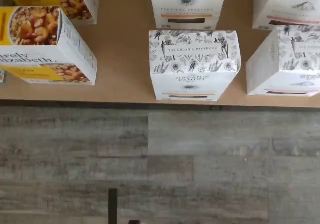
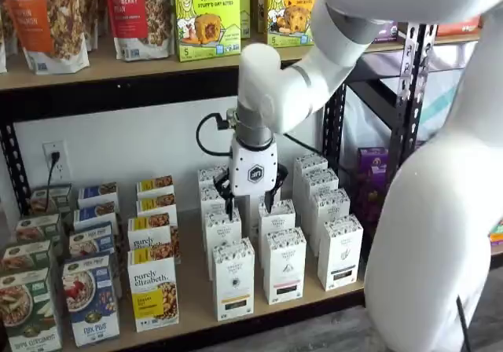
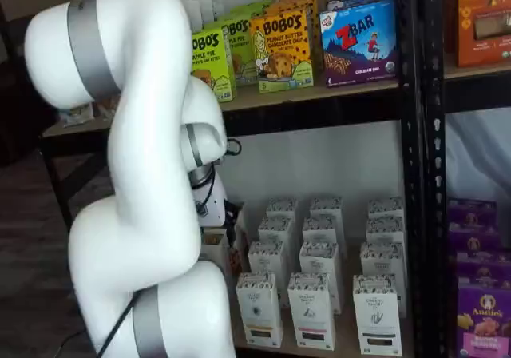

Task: Pick up the white box with a yellow strip in the middle, on the bottom shelf, the fourth box from the left

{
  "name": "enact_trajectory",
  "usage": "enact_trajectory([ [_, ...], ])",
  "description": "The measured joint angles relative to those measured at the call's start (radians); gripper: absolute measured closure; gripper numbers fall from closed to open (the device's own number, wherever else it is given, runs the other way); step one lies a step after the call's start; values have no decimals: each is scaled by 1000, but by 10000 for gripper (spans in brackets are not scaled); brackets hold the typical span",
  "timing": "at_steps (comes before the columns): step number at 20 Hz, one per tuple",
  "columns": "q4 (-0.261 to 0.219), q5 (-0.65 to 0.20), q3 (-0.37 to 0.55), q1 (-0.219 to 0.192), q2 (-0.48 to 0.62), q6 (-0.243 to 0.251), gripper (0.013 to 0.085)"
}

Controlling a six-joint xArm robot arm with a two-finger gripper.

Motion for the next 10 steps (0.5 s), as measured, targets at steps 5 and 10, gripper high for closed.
enact_trajectory([
  [5, 12, -76, -45, -1, 134, -9, 130],
  [10, 2, -145, -87, -6, 249, -3, 130],
])
